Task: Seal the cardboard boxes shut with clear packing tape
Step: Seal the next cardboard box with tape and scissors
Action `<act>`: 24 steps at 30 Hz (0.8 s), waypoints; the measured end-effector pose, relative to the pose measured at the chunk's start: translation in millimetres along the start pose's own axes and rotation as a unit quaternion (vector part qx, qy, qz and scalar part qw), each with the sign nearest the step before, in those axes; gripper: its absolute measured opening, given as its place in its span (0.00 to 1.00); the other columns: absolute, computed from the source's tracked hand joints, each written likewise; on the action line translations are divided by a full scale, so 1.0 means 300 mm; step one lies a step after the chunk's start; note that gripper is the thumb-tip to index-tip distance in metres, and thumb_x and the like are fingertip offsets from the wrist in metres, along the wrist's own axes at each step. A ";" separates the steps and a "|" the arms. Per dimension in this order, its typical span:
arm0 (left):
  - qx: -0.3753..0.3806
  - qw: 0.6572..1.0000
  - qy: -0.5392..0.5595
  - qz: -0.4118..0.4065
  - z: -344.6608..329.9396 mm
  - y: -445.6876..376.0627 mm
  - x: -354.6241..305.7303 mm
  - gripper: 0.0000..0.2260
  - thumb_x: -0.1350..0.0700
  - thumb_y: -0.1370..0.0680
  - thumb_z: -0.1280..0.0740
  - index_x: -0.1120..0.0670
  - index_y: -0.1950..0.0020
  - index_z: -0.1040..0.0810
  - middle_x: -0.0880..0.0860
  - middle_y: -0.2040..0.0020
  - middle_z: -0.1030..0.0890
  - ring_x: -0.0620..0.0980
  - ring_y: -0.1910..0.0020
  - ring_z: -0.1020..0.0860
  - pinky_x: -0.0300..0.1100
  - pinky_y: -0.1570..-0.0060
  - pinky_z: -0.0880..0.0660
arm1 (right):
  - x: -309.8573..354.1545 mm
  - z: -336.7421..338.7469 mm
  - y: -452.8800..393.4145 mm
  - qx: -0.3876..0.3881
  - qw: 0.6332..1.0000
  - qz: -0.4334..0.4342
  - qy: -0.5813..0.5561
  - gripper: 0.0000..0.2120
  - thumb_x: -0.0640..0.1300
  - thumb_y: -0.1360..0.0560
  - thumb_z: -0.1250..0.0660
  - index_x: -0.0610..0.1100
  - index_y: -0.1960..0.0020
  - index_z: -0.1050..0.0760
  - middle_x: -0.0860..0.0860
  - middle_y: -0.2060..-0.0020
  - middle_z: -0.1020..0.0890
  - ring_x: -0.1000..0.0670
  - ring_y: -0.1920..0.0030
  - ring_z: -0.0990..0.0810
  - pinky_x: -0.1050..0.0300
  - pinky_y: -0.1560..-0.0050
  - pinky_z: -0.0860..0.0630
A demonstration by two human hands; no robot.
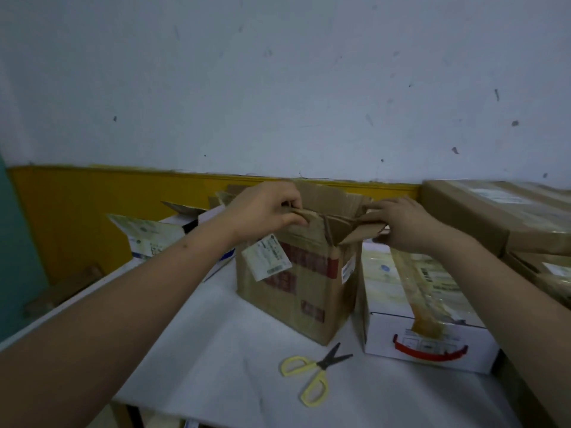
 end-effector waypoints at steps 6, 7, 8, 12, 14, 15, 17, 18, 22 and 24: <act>-0.051 0.997 0.004 -0.051 -0.080 -0.037 -0.137 0.09 0.44 0.26 0.25 0.48 0.56 0.18 0.41 0.56 0.21 0.43 0.56 0.23 0.49 0.55 0.23 | 0.166 0.180 0.083 0.026 0.972 0.065 -0.225 0.36 0.63 0.31 0.26 0.58 0.27 0.33 0.61 0.43 0.21 0.55 0.40 0.24 0.53 0.38 0.28; -0.039 0.998 -0.012 -0.053 -0.085 -0.036 -0.159 0.08 0.44 0.25 0.26 0.47 0.53 0.17 0.41 0.54 0.20 0.43 0.54 0.23 0.48 0.53 0.22 | 0.192 0.170 0.069 -0.015 0.981 0.068 -0.183 0.26 0.60 0.28 0.27 0.55 0.33 0.27 0.58 0.49 0.21 0.53 0.45 0.23 0.57 0.49 0.26; -0.018 0.998 -0.029 -0.046 -0.080 -0.033 -0.164 0.08 0.45 0.25 0.26 0.46 0.49 0.18 0.40 0.51 0.20 0.41 0.52 0.23 0.47 0.51 0.22 | 0.208 0.155 0.058 -0.050 0.988 0.063 -0.130 0.17 0.57 0.25 0.30 0.52 0.39 0.23 0.56 0.56 0.21 0.51 0.48 0.22 0.58 0.58 0.29; 0.084 0.990 -0.092 0.068 0.043 0.039 -0.006 0.12 0.47 0.26 0.25 0.44 0.46 0.22 0.40 0.47 0.20 0.41 0.47 0.23 0.43 0.47 0.23 | 0.145 0.092 0.036 -0.118 0.988 0.047 -0.090 0.09 0.56 0.21 0.35 0.52 0.50 0.20 0.53 0.61 0.19 0.48 0.54 0.21 0.53 0.63 0.26; 0.088 0.981 -0.090 0.150 0.101 0.093 0.139 0.10 0.50 0.26 0.23 0.50 0.49 0.19 0.46 0.51 0.17 0.48 0.49 0.20 0.50 0.47 0.22 | 0.113 0.083 0.043 -0.115 0.986 0.040 -0.118 0.06 0.55 0.21 0.35 0.57 0.53 0.21 0.55 0.63 0.19 0.50 0.57 0.21 0.53 0.64 0.24; 0.088 0.978 -0.059 0.178 0.108 0.120 0.202 0.10 0.51 0.26 0.23 0.53 0.49 0.17 0.50 0.52 0.16 0.51 0.49 0.19 0.52 0.46 0.21 | 0.111 0.080 0.044 -0.116 0.985 0.039 -0.124 0.05 0.55 0.21 0.35 0.58 0.55 0.23 0.57 0.64 0.20 0.51 0.59 0.21 0.54 0.64 0.25; 0.071 0.975 0.031 0.210 0.088 0.169 0.283 0.08 0.53 0.26 0.23 0.55 0.50 0.15 0.51 0.53 0.14 0.49 0.50 0.17 0.51 0.47 0.21 | 0.110 0.075 0.032 -0.123 0.983 0.027 -0.134 0.05 0.56 0.21 0.35 0.58 0.55 0.23 0.58 0.65 0.22 0.54 0.62 0.24 0.55 0.65 0.27; 0.050 0.973 0.061 0.216 0.071 0.188 0.303 0.07 0.55 0.26 0.23 0.55 0.51 0.14 0.48 0.54 0.14 0.45 0.52 0.17 0.48 0.48 0.20 | 0.107 0.074 0.021 -0.121 0.982 0.017 -0.142 0.07 0.57 0.22 0.34 0.56 0.55 0.23 0.58 0.65 0.22 0.55 0.62 0.24 0.54 0.65 0.27; -0.039 0.976 0.085 0.195 -0.006 0.229 0.333 0.06 0.58 0.26 0.23 0.53 0.49 0.15 0.46 0.53 0.16 0.38 0.57 0.20 0.38 0.56 0.20 | 0.103 0.092 -0.021 -0.061 0.990 -0.027 -0.128 0.16 0.60 0.24 0.32 0.47 0.53 0.19 0.50 0.60 0.21 0.49 0.57 0.21 0.47 0.56 0.22; -0.079 0.976 0.093 0.178 -0.025 0.248 0.336 0.05 0.60 0.26 0.24 0.53 0.52 0.15 0.48 0.54 0.17 0.40 0.57 0.21 0.42 0.56 0.20 | 0.127 0.122 -0.017 -0.020 0.996 -0.032 -0.082 0.15 0.59 0.24 0.32 0.47 0.52 0.20 0.49 0.58 0.19 0.50 0.57 0.22 0.49 0.55 0.21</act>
Point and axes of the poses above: each hand's wrist, its own y-axis away from the middle knuckle, its own z-axis out of the back of the hand, x = y × z, the point moved 5 cm from there along -y, towards the middle knuckle
